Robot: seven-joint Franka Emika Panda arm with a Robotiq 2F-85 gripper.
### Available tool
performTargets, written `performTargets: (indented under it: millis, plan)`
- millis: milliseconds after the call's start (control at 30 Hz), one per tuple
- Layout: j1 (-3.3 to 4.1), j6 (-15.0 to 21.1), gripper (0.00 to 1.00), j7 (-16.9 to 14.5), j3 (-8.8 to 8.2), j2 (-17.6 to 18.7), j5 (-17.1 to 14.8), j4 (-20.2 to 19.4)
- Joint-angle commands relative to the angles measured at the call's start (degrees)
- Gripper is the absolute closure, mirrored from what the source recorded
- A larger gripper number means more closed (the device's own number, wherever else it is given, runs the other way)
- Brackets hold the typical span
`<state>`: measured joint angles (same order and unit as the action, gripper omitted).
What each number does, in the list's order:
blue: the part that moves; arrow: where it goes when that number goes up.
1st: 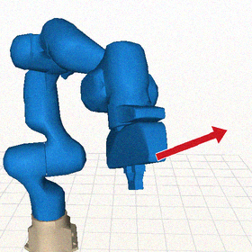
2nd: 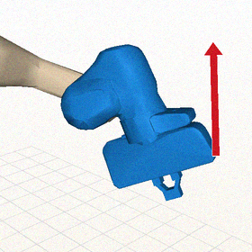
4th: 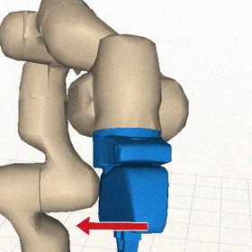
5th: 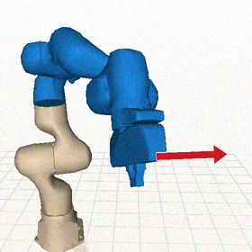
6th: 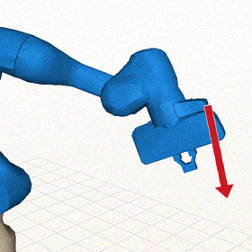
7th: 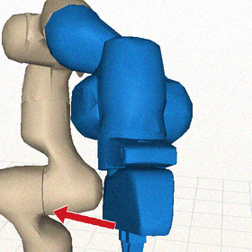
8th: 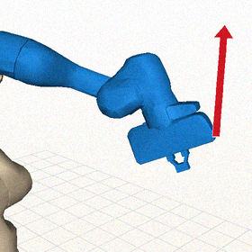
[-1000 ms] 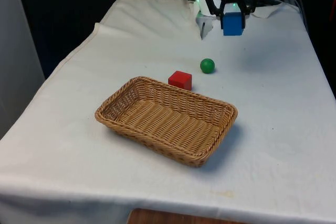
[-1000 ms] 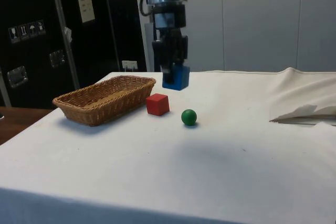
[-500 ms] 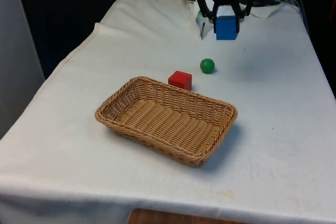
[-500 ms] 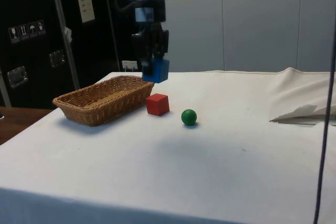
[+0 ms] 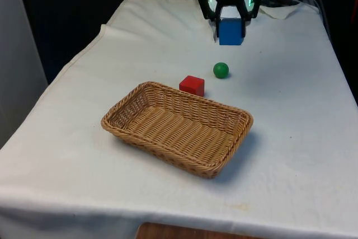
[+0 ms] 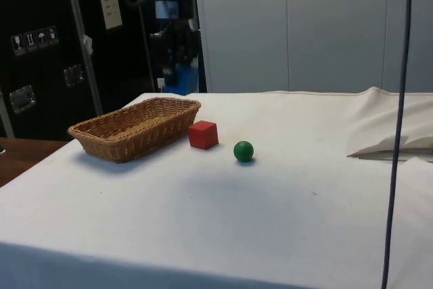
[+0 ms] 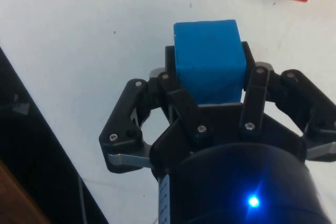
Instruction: Place all non-red objects into the basket.
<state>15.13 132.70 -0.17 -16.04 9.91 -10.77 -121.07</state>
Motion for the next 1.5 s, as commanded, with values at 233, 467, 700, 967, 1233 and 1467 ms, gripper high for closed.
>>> performTargets:
  millis: [233, 467, 700, 967, 1233, 1467]
  plan:
    - [-0.17, -3.72, 1.00, -0.46, -1.66, 1.49, 0.97, 4.76]
    - [-0.29, -5.61, 1.00, -1.49, -3.09, 3.44, 0.80, 9.11]
    - [-0.46, -6.07, 1.00, -2.01, -4.01, 7.22, 0.34, 13.92]
    - [-0.52, -5.21, 1.00, -1.72, -4.47, 11.97, 0.34, 18.45]
    - [-0.92, -3.38, 1.00, -1.55, -4.81, 16.79, -0.06, 21.94]
    - [-1.49, -0.57, 1.00, -1.89, -5.21, 20.34, -1.20, 23.26]
